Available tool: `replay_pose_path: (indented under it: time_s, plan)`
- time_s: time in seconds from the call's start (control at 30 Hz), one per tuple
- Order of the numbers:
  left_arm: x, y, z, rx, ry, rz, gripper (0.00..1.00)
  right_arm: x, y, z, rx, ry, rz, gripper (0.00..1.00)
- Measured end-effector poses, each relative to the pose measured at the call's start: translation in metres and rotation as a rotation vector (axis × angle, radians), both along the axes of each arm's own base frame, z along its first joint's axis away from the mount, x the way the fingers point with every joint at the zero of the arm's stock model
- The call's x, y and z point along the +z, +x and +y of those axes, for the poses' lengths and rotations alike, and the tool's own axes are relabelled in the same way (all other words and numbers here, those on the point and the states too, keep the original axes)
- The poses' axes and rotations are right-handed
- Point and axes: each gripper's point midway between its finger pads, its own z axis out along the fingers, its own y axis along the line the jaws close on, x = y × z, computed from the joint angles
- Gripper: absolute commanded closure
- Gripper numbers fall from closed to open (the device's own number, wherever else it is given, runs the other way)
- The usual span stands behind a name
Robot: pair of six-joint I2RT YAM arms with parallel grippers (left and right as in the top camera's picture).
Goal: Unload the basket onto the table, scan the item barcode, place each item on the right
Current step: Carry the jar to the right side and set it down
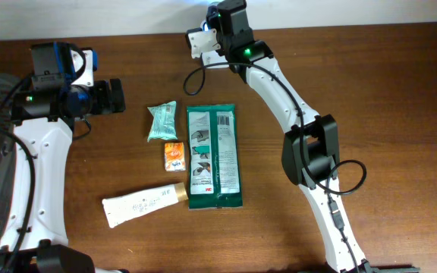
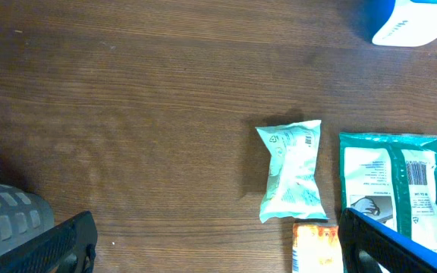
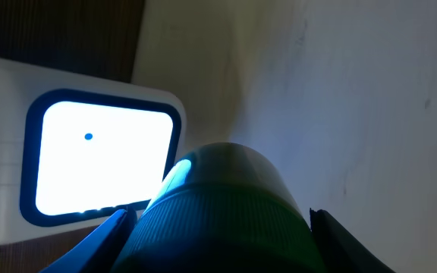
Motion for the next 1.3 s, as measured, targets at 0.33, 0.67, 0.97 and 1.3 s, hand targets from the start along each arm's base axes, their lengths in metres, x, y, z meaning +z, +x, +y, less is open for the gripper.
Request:
replay_pose_path:
  time_s: [0.33, 0.67, 0.97, 1.3]
  plan:
    - [0.0, 0.0, 0.0, 0.0, 0.0, 0.0, 0.01, -0.001, -0.003, 0.003, 0.007, 0.105, 0.049, 0.71]
    - [0.0, 0.0, 0.0, -0.001, 0.0, 0.002, 0.01, 0.101, -0.145, -0.068, -0.266, 0.397, 0.568, 0.71]
    - [0.0, 0.0, 0.0, 0.0, 0.0, 0.0, 0.01, 0.016, -0.197, -0.239, -0.733, 0.505, 1.04, 0.7]
    - [0.0, 0.0, 0.0, 0.0, 0.0, 0.001, 0.01, -0.053, -0.19, -0.412, -1.196, 0.793, 1.0, 0.66]
